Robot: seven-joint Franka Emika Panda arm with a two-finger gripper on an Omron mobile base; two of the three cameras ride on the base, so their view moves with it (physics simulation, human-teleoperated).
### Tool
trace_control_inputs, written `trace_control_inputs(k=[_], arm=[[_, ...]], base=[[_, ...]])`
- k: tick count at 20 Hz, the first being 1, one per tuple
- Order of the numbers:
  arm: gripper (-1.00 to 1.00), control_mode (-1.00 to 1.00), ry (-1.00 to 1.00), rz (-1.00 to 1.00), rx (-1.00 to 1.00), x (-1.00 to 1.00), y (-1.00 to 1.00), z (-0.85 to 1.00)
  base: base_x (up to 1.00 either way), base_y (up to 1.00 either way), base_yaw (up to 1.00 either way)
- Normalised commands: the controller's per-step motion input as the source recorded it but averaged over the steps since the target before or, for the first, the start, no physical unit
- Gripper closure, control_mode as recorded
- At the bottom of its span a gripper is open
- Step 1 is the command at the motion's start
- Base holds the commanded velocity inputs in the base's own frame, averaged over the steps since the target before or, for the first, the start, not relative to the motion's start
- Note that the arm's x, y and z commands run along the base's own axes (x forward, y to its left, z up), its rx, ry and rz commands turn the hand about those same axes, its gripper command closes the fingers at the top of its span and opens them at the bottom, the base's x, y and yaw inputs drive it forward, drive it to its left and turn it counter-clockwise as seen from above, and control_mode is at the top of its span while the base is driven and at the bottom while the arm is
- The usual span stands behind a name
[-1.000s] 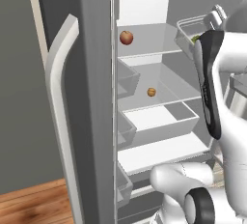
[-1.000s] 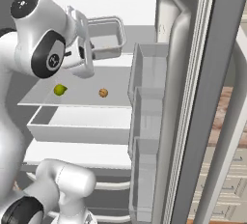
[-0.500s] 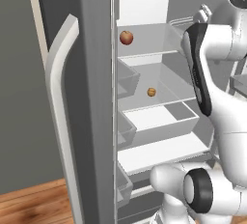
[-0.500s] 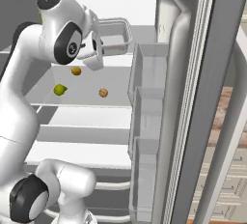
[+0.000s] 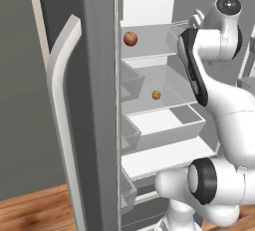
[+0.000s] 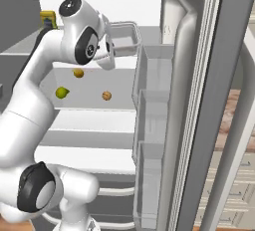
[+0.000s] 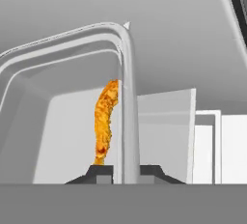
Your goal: Place the tupperware on the top shelf of the fridge. Make space for the tupperware among the existing items by rearranging them on the shelves if needed. Close the fridge door when finished.
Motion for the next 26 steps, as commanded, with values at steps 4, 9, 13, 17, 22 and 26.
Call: trace_control_inputs(k=[4, 9, 13, 17, 22, 26], arm=[[1.00, -1.00, 0.00, 0.00, 0.00, 0.66, -0.06, -0.04], [1.00, -1.00, 0.00, 0.00, 0.00, 0.67, -0.06, 0.00], [1.00, -1.00, 0.00, -0.01, 0.00, 0.67, -0.02, 0.00], [1.00, -1.00, 0.00, -0.01, 0.00, 0.68, 0.00, 0.00], [-1.00, -1.00, 0.00, -0.02, 0.00, 0.68, 0.00, 0.00], [-1.00, -1.00, 0.00, -0.02, 0.00, 0.59, 0.00, 0.00]], base=[[0.00, 0.00, 0.00], [0.00, 0.00, 0.00], [0.00, 0.00, 0.00], [0.00, 0.00, 0.00], [0.00, 0.00, 0.00], [0.00, 0.00, 0.00]])
